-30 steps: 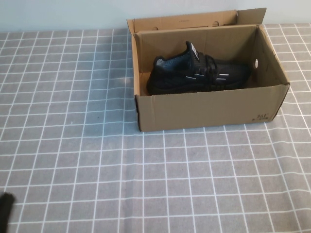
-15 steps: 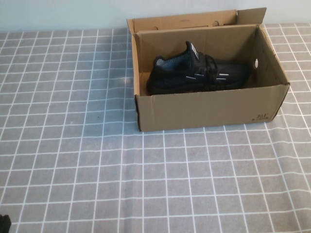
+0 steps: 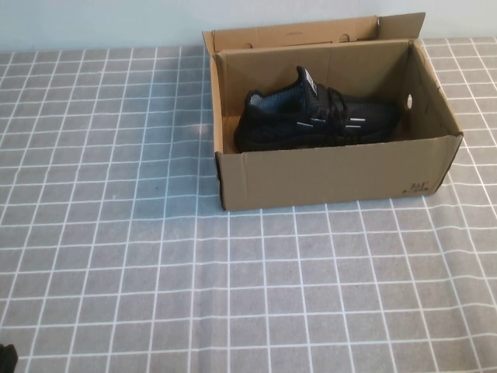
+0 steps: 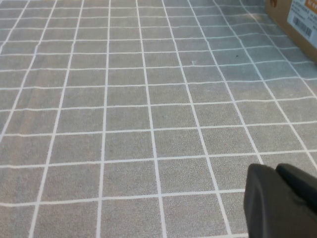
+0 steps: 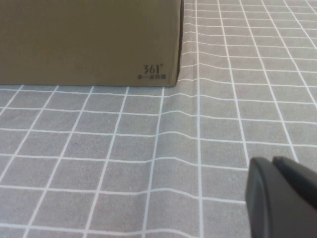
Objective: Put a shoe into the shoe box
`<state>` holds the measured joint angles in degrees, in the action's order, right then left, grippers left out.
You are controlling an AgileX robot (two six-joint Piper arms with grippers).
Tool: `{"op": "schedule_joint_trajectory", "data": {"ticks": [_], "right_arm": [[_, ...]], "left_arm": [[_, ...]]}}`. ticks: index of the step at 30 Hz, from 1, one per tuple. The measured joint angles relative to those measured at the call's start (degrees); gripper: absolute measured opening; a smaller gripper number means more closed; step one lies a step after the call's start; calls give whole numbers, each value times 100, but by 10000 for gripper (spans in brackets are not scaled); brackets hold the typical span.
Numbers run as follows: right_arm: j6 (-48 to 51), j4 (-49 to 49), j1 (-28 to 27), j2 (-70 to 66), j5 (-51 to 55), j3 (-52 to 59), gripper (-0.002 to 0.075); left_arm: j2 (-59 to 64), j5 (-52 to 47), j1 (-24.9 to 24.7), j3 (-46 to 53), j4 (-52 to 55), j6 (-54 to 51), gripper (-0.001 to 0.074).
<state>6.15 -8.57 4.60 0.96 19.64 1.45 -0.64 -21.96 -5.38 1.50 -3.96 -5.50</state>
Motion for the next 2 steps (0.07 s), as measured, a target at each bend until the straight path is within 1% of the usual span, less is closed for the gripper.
{"op": "schedule_joint_trajectory", "data": {"ticks": [2], "right_arm": [[0, 0, 0, 0, 0, 0, -16]], "left_arm": [[0, -11, 0, 0, 0, 0, -1]]}}
